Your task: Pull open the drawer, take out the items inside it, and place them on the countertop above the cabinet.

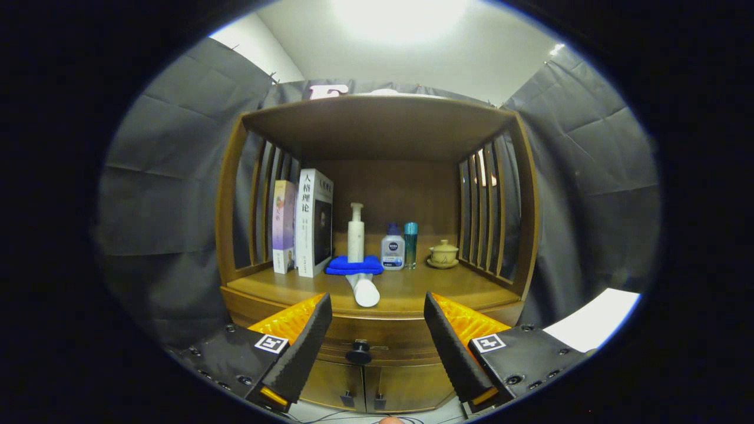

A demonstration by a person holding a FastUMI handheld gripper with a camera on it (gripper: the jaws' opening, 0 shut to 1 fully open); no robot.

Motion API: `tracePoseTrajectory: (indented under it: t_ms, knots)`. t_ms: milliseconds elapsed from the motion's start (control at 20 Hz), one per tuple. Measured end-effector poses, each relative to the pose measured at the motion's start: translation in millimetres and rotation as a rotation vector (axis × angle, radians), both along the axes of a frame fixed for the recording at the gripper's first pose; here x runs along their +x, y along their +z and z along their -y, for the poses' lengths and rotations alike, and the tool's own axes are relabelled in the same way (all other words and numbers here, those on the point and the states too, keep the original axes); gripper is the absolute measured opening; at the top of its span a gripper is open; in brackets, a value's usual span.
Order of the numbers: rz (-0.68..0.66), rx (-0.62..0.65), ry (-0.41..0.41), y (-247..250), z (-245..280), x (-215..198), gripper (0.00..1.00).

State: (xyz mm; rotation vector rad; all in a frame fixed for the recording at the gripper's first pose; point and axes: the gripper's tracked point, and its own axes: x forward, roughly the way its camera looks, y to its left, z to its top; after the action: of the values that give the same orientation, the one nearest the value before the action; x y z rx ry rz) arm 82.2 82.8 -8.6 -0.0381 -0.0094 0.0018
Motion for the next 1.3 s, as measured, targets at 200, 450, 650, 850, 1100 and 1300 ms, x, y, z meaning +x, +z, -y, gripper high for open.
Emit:
tracePoseTrajectory:
  t_ms: [200,450,650,850,1100,1300]
  knots:
    - [0.022,0.032,0.032,19.6,-2.8,-32.5,0.97]
    - [0.05,0.061,0.035,32.6,4.1,-50.8,0.97]
    - [0.037,0.074,0.04,30.7,4.7,-54.1,0.97]
    - [0.021,0.07,0.05,25.4,1.3,-54.8,0.97]
    - [0.027,0.067,0.06,27.0,0.4,-58.1,0.97]
    - [0.039,0.074,0.063,30.5,0.7,-58.7,0.97]
